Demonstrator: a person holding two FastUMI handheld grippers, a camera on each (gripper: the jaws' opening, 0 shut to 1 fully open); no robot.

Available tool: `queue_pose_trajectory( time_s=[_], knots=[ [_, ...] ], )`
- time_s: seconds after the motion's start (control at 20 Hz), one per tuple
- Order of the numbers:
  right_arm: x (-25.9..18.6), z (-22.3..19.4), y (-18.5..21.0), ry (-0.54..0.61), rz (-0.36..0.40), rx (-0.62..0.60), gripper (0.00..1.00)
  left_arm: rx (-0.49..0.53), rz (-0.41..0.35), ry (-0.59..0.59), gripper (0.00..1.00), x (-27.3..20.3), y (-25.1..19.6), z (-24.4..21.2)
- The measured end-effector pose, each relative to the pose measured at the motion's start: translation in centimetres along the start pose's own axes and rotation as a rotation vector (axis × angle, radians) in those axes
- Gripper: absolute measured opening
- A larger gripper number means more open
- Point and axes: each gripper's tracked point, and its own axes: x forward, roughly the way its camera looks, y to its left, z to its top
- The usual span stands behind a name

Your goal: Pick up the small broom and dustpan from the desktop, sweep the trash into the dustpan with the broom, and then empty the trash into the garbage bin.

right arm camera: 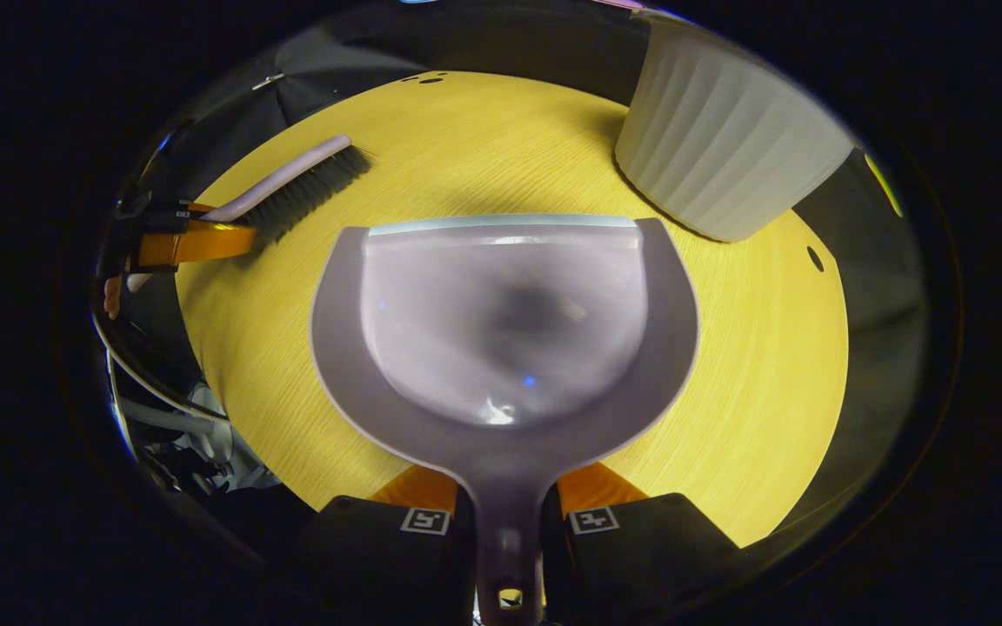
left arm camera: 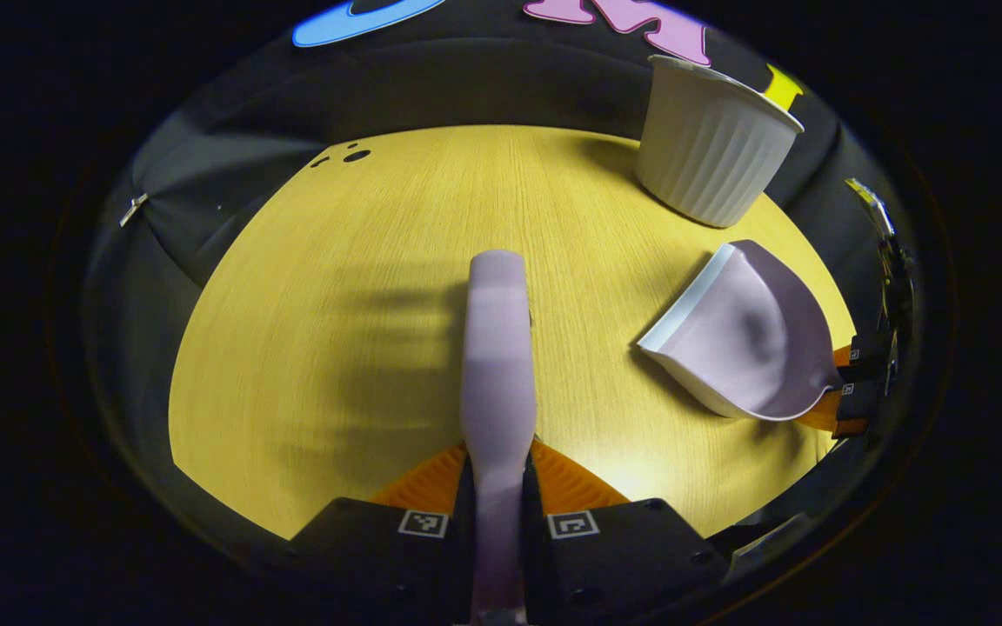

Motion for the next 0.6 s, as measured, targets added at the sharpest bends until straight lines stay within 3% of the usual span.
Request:
queue_pose_trajectory(
  time_s=[0.1,0.2,0.25,0.3,0.55,0.6],
  knots=[
    [0.4,0.2,0.3,0.000,0.022,0.032,0.35,0.011,0.001,0.006,0.31,0.1,-0.1,-0.1],
    [0.3,0.1,0.4,0.011,0.027,0.054,0.36,0.010,0.000,0.019,0.28,0.1,-0.3,-0.3],
    [0.1,0.2,0.5,0.015,0.031,0.054,0.29,0.006,-0.004,0.023,0.29,0.0,-0.4,-0.3],
    [0.1,0.5,0.4,0.012,0.030,0.053,0.38,0.007,-0.010,0.022,0.33,0.1,-0.5,-0.2],
    [-1.2,0.1,0.7,0.015,0.055,0.043,0.45,0.044,-0.019,0.002,0.34,-0.5,-1.1,0.6],
    [-2.1,0.3,0.7,0.004,0.059,0.042,0.41,0.044,-0.022,-0.004,0.37,-0.9,-1.3,0.6]
  ],
)
